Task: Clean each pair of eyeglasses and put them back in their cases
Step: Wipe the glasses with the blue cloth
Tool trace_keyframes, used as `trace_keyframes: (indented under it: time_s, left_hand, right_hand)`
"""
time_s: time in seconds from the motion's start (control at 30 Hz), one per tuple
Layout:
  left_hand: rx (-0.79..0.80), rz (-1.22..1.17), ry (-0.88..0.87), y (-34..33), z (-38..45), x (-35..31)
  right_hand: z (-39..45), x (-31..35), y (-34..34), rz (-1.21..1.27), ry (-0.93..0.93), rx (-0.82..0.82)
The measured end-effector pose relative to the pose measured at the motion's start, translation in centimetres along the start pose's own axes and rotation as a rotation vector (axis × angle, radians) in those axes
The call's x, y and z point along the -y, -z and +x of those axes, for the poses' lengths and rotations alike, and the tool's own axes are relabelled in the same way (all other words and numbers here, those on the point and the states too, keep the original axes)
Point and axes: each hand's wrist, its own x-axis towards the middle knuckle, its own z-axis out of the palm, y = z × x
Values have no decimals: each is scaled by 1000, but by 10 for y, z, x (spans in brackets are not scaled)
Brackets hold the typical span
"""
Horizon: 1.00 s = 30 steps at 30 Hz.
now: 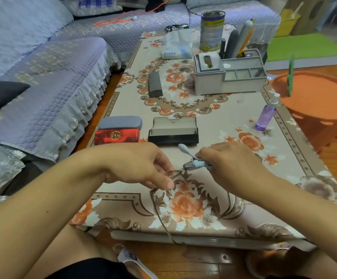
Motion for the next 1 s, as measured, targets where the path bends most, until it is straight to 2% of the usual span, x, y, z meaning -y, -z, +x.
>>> trace_keyframes:
  time_s: [0.07,0.13,0.17,0.23,0.33,0.4,0.5,0.57,0.67,0.77,0.9,0.93,1.0]
  left_hand:
    - [-51,40,-6,-4,-4,1]
    - [-82,115,-18,-8,-11,3]
    - [-101,148,-22,-9,-16,4]
    - [-170,207,-33,-11,-27,5]
    - [-342,437,-101,-15,-46,1]
    - [-441,671,-168,-18,-57,-6]
    - [-535,885,-342,-23,-64,-15]
    - [-603,1014,-498,-24,-59,-12]
    - [-725,1142,-604,-23,-42,-3]
    - [-783,1190,-641,-21,-33,-1]
    - [-785,1104,-618,-22,-30,2]
    - [-776,1088,-622,-23,-30,3]
    - [-764,1085,-644,-23,-31,4]
  right_hand:
    - [-5,3,-1,-23,-41,-6]
    - [-10,7,5,42,-28,61]
    - [-11,7,12,162,-26,128]
    - [-14,3,29,567,-139,298]
    - [-16,-26,47,1047,-376,342]
    - [-11,-46,56,1327,-393,355]
    - [3,-53,73,1512,-316,500]
    - [16,-41,83,1443,-227,651]
    - [29,-13,85,1169,-207,789]
    - [35,8,75,931,-276,668]
    - [29,25,57,737,-402,348]
    - [26,28,56,713,-386,297]
    - [21,25,53,779,-360,297]
